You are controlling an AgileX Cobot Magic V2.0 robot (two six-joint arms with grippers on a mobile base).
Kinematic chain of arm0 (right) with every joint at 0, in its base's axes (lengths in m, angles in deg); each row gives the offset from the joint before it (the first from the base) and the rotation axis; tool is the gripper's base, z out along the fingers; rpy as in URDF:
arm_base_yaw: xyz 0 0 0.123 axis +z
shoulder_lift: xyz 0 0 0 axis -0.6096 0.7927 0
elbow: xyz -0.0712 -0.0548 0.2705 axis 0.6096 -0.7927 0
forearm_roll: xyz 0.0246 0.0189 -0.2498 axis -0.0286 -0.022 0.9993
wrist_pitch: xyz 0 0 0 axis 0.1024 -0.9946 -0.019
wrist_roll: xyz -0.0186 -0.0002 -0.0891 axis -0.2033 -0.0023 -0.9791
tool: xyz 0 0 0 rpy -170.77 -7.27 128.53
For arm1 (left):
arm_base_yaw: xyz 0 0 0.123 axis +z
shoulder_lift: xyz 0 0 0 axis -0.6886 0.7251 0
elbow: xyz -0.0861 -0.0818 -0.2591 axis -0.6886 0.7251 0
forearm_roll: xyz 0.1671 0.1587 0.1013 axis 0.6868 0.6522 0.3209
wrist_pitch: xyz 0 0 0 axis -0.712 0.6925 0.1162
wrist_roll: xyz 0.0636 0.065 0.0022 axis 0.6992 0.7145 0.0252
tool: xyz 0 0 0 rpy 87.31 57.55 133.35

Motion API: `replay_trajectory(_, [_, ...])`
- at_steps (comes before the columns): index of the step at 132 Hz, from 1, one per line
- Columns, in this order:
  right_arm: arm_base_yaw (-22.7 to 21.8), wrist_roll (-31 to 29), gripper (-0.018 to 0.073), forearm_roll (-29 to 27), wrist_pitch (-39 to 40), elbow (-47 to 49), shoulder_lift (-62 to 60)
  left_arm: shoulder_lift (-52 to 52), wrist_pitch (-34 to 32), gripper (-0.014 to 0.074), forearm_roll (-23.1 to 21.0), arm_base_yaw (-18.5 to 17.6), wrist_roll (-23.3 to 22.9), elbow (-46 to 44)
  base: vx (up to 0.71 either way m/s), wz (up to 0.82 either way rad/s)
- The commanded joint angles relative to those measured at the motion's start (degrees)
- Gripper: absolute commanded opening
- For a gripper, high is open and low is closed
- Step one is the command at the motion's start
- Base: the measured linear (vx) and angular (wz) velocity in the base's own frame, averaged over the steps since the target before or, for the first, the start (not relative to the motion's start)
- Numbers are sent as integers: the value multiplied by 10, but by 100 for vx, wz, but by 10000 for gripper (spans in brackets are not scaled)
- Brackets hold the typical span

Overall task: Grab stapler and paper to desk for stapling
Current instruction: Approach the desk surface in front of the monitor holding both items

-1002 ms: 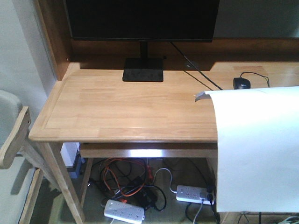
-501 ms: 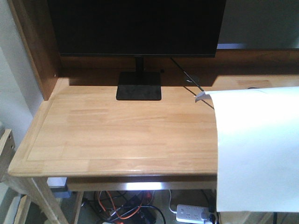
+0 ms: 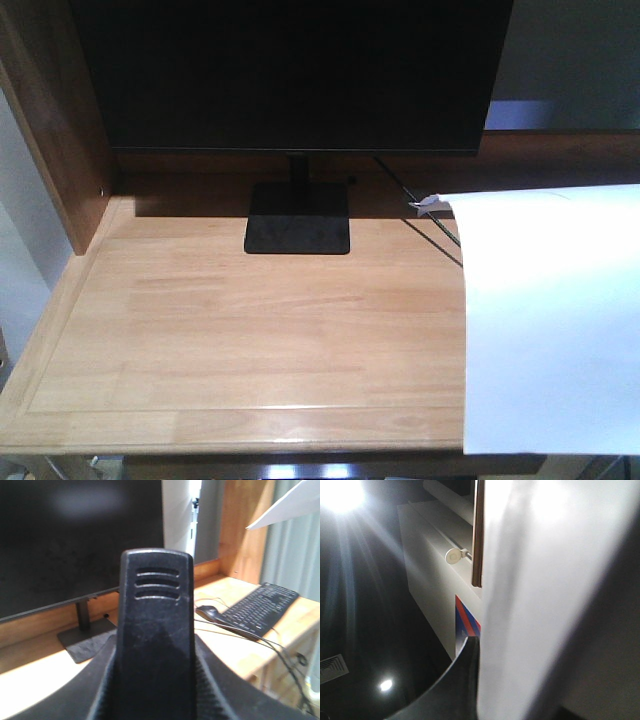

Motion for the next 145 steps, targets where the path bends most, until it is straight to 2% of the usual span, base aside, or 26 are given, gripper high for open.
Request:
replay_trajectory(1, [-2, -3, -6, -4, 21, 14, 7, 8, -67, -6, -10, -1, 1, -14, 15, 2])
replay_trajectory(145, [-2, -3, -6, -4, 22, 14, 7, 8, -67, -6, -10, -1, 1, -14, 9, 1])
